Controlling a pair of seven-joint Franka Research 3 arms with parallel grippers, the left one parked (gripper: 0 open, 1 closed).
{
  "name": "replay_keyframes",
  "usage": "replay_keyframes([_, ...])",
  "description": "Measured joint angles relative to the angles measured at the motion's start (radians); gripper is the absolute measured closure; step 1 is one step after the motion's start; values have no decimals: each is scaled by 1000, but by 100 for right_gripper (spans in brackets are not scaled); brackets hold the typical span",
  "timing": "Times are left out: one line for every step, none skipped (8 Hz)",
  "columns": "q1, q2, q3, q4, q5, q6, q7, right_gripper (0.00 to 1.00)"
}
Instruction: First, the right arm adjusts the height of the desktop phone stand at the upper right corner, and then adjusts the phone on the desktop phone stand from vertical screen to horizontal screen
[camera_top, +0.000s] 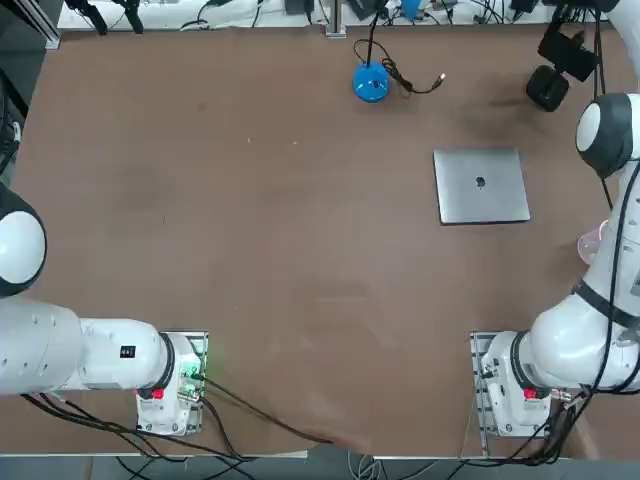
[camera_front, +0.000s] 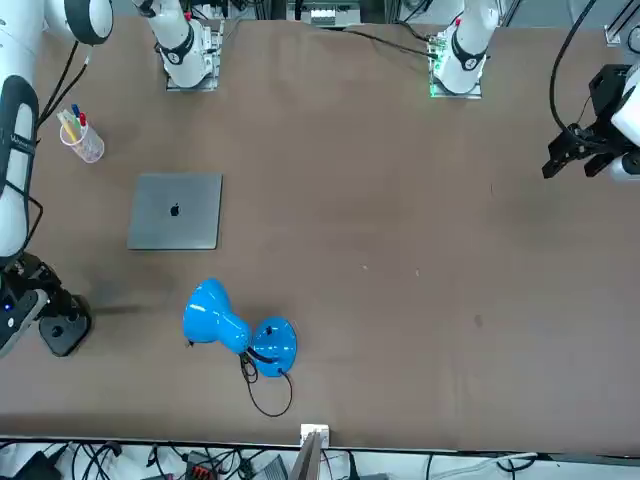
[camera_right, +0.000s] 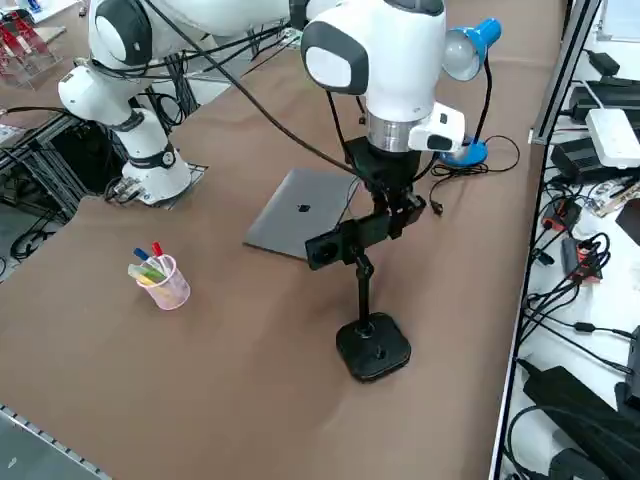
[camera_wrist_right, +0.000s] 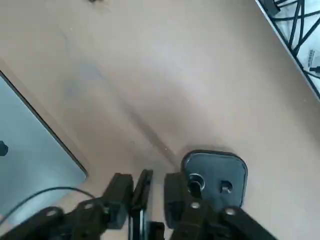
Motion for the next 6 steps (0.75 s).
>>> replay_keyframes([2,-2,0,0,-1,0,0,31])
replay_keyframes([2,-5,0,0,-3,-2,1,13])
replay_keyframes([1,-11,-1,3,-4,-2,12,0])
replay_keyframes([1,-22,-2,6,-12,-3,31,0])
replay_keyframes([2,-39,-2,8,-20,-9,45,0])
replay_keyframes([4,-58,-2,10,-22,-21,74,0])
